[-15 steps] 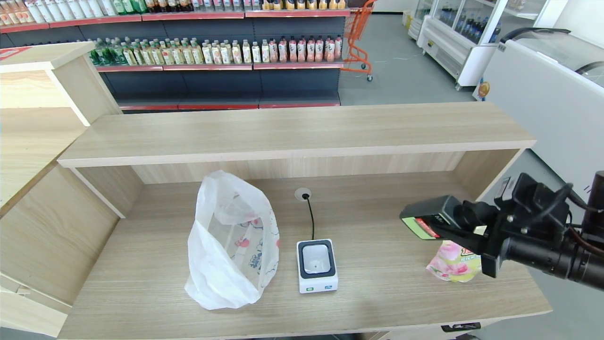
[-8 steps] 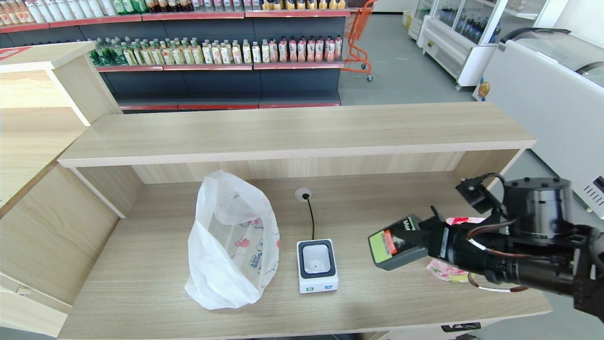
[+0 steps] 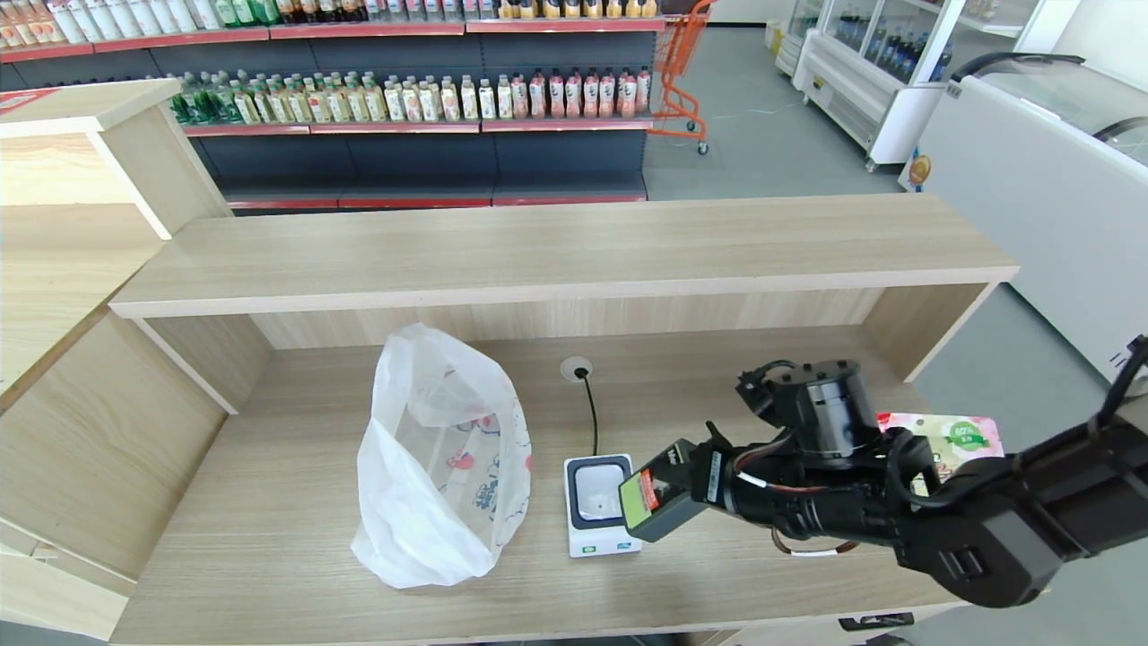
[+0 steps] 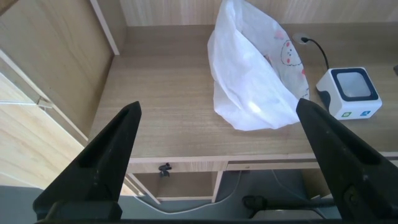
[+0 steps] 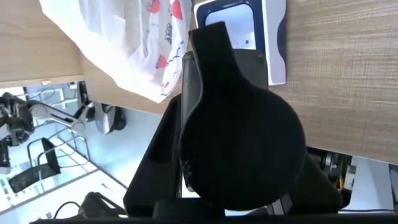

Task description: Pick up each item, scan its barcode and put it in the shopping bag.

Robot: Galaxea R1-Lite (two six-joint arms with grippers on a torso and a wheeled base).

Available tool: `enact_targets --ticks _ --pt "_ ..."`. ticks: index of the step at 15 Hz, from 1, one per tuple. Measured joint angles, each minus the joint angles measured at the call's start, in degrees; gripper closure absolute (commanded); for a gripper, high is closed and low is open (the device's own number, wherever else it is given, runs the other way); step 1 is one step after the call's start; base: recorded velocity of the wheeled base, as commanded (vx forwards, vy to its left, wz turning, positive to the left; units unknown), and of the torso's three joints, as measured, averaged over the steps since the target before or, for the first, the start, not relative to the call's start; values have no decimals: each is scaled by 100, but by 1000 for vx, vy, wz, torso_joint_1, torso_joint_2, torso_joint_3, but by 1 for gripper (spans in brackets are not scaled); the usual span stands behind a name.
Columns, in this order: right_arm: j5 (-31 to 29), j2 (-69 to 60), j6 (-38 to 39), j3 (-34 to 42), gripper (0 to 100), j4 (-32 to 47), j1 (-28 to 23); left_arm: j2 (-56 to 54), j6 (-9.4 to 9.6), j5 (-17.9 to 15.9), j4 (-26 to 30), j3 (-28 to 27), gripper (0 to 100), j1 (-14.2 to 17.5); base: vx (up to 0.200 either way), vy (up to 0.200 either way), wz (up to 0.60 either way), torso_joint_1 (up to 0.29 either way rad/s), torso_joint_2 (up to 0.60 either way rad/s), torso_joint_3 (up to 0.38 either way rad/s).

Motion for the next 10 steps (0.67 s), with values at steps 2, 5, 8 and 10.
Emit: enact_targets --ticks 2,5,8,10 --pt "-49 369 -177 -245 100 0 63 0 -2 0 0 0 0 0 0 0 0 0 0 0" --pt "-60 806 -475 -581 100 -6 84 0 0 0 0 0 0 0 0 0 0 0 0 0" --pt "-60 1117 -697 -857 100 -17 94 0 0 0 0 0 0 0 0 0 0 0 0 0" --pt "-60 1298 -769 -1101 100 -24 98 0 0 0 0 0 0 0 0 0 0 0 0 0"
